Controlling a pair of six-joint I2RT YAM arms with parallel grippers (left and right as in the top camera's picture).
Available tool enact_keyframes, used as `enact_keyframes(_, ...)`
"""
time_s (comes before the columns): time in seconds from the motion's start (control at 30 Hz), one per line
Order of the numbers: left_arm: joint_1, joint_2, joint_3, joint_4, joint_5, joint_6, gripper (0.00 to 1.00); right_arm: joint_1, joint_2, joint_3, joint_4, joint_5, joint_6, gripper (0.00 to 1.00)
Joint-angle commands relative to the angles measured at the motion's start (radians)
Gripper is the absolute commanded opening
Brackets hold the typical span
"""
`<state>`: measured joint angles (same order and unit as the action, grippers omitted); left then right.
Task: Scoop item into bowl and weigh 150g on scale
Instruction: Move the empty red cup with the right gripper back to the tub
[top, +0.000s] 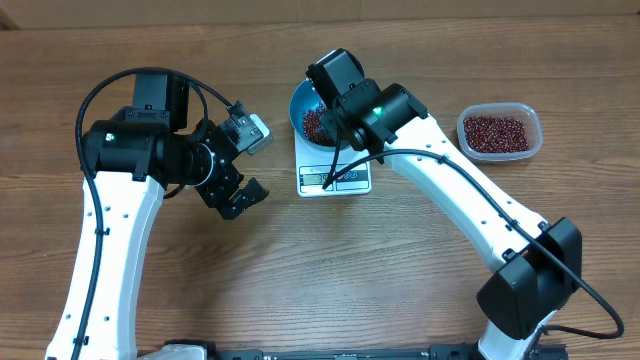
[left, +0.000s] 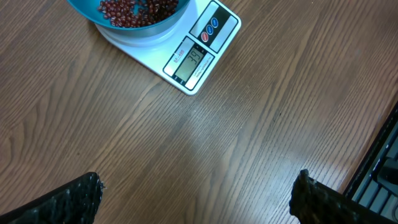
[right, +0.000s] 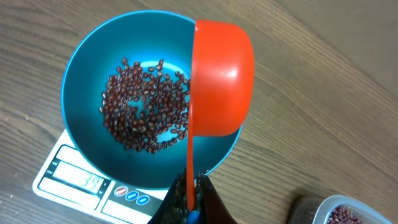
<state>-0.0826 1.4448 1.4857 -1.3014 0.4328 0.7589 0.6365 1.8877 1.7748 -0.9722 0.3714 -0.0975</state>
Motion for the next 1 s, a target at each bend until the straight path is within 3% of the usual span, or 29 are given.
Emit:
enact_keyframes(0.0, 0.004, -0.013, 0.02, 0.0, 0.002, -0.007, 1.0, 0.003, -0.043, 0.028, 0.017, -0.002, 0.022, 0.04)
enact_keyframes(0.27, 0.004, -0.013, 0.02, 0.0, 0.002, -0.007, 1.0, -0.024, -0.134, 0.028, -0.014, -0.131, 0.101, 0.04)
enact_keyframes(0.5, 0.004, -0.013, 0.02, 0.0, 0.002, -0.007, 1.0, -0.132, -0.257, 0.028, -0.188, -0.18, 0.218, 0.04)
enact_keyframes(0.7, 0.004, -0.013, 0.02, 0.0, 0.002, -0.007, 1.0, -0.321, -0.338, 0.027, -0.365, -0.219, 0.255, 0.04)
enact_keyframes(0.97, 0.004, -0.013, 0.02, 0.0, 0.002, -0.007, 0.99, -0.582, -0.297, 0.018, -0.488, -0.204, 0.224, 0.04)
